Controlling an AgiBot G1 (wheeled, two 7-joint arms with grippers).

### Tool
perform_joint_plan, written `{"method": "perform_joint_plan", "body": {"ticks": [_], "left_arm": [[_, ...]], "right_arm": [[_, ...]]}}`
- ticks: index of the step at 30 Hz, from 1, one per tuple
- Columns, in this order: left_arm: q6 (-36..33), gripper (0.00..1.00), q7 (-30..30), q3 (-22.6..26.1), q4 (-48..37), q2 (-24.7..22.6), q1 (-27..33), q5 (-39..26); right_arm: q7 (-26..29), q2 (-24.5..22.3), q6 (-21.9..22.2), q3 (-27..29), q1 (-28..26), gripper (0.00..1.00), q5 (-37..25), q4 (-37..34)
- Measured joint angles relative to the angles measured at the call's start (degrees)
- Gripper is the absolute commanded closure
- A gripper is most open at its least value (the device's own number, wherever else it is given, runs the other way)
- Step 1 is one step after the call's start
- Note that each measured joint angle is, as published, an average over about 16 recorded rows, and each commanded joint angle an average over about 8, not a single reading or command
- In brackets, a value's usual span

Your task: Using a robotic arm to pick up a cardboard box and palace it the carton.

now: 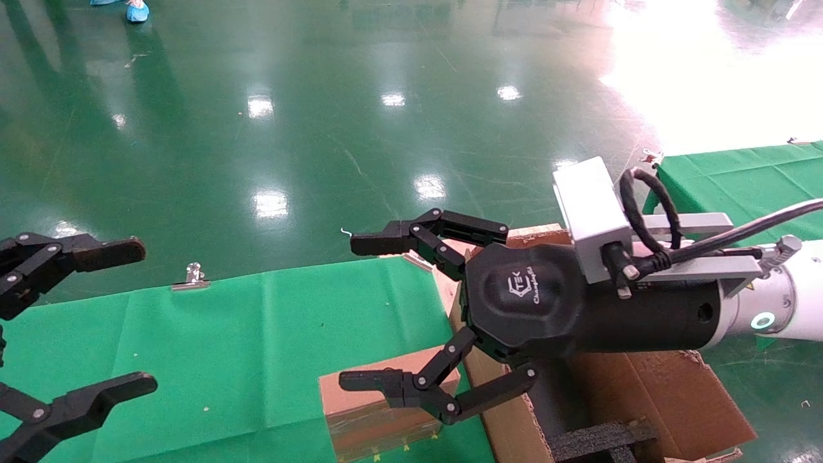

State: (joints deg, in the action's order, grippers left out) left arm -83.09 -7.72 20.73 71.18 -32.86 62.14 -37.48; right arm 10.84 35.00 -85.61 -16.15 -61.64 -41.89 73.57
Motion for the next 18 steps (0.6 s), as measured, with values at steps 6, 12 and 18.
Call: {"method": "perform_joint_plan", "body": {"ticks": [6,12,18], "left_arm": [[0.0,0.0,0.0,0.0,0.0,0.0,0.0,0.0],[0.0,0.0,0.0,0.0,0.0,0.0,0.0,0.0],[0.0,0.15,0.0,0.0,0.0,0.0,0.0,0.0]], "right_arm": [[0.0,0.0,0.0,0.0,0.0,0.0,0.0,0.0],[0.0,0.0,0.0,0.0,0.0,0.0,0.0,0.0],[0.0,0.0,0.0,0.0,0.0,0.0,0.0,0.0]]}}
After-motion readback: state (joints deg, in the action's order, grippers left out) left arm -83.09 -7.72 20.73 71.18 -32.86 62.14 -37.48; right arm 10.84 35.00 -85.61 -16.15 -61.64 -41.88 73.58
